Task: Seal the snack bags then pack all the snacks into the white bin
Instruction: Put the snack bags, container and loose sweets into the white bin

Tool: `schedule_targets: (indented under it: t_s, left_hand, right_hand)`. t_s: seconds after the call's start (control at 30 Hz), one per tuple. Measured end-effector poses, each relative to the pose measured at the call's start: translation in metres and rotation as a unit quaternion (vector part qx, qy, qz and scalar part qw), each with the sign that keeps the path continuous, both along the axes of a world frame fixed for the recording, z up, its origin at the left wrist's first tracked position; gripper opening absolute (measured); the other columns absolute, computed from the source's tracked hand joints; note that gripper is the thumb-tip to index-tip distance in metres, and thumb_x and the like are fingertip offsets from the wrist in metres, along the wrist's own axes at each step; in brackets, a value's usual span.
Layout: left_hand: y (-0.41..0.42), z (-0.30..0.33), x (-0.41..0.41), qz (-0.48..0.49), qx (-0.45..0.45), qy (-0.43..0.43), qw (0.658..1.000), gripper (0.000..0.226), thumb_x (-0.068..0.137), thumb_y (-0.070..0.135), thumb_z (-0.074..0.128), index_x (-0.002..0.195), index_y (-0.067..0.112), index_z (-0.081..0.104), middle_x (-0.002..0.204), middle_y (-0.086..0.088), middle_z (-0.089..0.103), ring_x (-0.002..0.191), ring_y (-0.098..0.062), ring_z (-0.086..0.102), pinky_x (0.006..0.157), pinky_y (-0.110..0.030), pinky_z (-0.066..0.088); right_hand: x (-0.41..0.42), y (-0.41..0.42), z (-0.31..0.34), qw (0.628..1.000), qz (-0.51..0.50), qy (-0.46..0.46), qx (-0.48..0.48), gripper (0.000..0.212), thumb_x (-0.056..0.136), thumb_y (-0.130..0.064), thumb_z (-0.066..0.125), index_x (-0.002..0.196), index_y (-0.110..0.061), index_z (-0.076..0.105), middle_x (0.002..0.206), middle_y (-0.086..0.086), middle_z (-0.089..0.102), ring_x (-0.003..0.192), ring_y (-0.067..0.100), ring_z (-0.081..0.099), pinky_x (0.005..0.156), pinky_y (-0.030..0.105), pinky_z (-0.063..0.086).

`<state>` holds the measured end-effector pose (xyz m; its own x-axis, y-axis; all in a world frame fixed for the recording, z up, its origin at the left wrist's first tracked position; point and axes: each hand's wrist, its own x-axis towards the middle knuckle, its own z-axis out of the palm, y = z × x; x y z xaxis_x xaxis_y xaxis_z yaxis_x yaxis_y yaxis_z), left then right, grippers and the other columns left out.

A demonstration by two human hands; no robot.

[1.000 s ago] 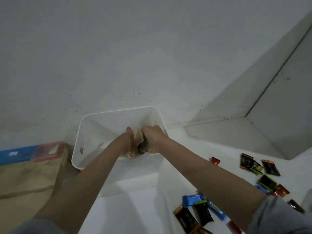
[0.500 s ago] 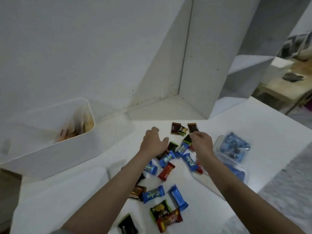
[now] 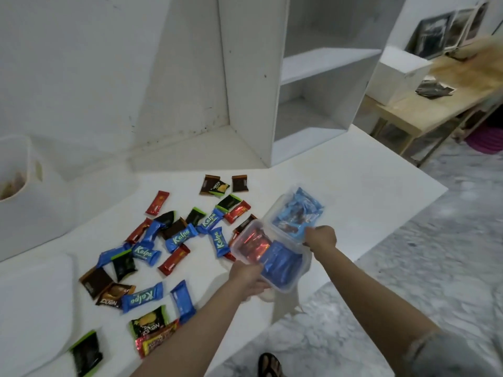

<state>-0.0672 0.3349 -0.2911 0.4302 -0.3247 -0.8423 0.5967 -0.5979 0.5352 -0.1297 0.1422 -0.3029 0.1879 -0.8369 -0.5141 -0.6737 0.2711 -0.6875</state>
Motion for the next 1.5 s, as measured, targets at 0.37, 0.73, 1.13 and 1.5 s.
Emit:
schedule_targets:
  t_s: [0.37,0.73,1.13,1.5]
  left_hand:
    - [-0.001,-0.005,0.028,0.084,0.014,-0.143,0.986,0.014,0.089,0.019,0.056,0.08,0.009,0.063,0.097,-0.021,0.069,0.085,-0.033,0.067,0.079,-0.045,0.058]
    - [0.01,0.01,0.002,0.135,-0.134,-0.02,0.982,0.046,0.085,0.041,0.065,0.124,0.021,0.051,0.115,-0.005,0.066,0.097,-0.026,0.065,0.069,-0.032,0.052]
    - [0.154,0.137,0.149,0.199,-0.155,-0.217,0.943,0.03,0.09,0.039,0.059,0.101,0.011,0.063,0.092,-0.006,0.071,0.071,-0.016,0.066,0.059,-0.026,0.054]
    - [0.424,0.247,0.355,0.264,-0.03,-0.323,0.908,0.054,0.075,0.048,0.072,0.103,0.004,0.06,0.094,-0.012,0.066,0.078,-0.024,0.065,0.078,-0.037,0.057]
  right_hand:
    - [-0.03,-0.014,0.055,0.958,0.191,-0.111,-0.184,0.016,0.091,-0.018,0.057,0.08,-0.009,0.065,0.071,0.008,0.063,0.069,0.026,0.058,0.067,0.035,0.047]
    - [-0.007,0.041,0.046,0.958,0.282,-0.043,0.042,0.024,0.088,-0.021,0.051,0.105,-0.006,0.057,0.107,0.017,0.059,0.088,0.025,0.054,0.075,0.031,0.04]
    - [0.155,0.191,0.153,0.938,0.289,-0.181,0.063,0.027,0.096,-0.029,0.041,0.105,-0.008,0.055,0.098,0.01,0.063,0.085,0.025,0.063,0.069,0.034,0.052]
    - [0.393,0.447,0.232,0.862,0.397,-0.264,0.174,0.021,0.092,-0.025,0.044,0.099,-0.009,0.056,0.103,0.014,0.064,0.081,0.028,0.063,0.086,0.043,0.055]
